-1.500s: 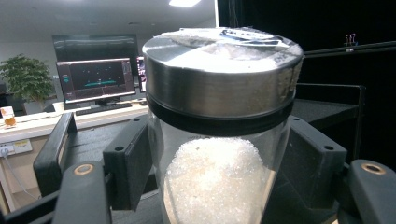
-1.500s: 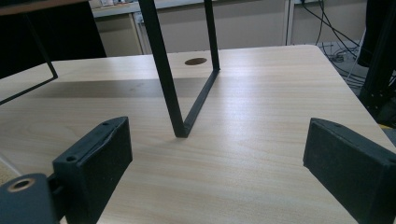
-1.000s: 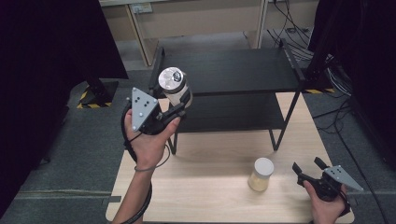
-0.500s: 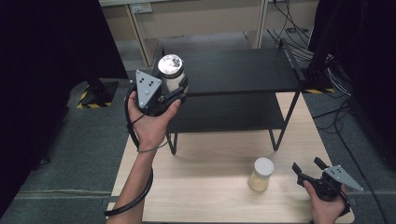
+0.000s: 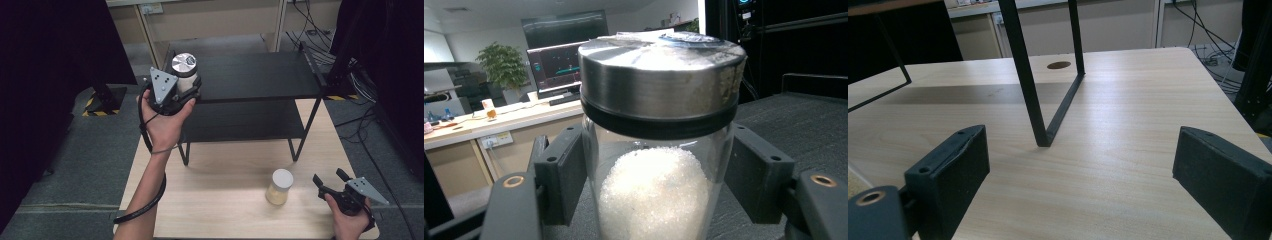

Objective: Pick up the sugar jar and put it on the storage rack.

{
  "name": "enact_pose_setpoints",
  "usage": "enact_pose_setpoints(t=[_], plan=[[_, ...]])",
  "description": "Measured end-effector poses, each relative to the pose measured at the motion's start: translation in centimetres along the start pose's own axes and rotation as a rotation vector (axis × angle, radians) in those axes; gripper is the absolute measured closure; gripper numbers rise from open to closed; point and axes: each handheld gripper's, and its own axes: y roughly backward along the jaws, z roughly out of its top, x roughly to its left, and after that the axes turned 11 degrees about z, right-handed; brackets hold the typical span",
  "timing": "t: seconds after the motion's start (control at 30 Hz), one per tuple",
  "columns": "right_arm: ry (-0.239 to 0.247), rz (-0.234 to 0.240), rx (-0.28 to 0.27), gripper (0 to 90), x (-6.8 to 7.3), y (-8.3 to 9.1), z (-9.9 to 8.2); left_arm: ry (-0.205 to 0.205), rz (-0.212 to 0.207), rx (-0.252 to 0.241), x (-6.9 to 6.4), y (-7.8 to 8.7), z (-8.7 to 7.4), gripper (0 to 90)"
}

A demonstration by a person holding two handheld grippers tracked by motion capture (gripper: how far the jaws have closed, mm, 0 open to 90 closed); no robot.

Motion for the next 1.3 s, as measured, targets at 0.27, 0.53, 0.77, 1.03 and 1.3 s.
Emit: enact_pose_setpoints(t=[0.27,0.53,0.77,1.03,1.3], plan=[[0.000,0.001,-0.001,8.2,0.0,0.0,0.0,0.035,0.005,0.004,0.0,-0.8,-0.3,30.8],[0.000,0.002,0.000,8.2,0.0,0.0,0.0,0.082,-0.004,0.001,0.4,-1.5,-0.7,30.8],[0.003,0.003,0.001,8.2,0.1,0.0,0.0,0.128,-0.017,0.000,1.0,-1.6,-1.1,30.6],[-0.001,0.004,0.001,8.2,0.0,0.0,0.0,0.127,-0.020,0.008,1.3,-1.8,-1.0,30.2],[0.001,0.004,0.005,8.1,0.0,-0.1,0.1,0.126,-0.030,-0.015,1.3,-1.9,-1.2,14.7]])
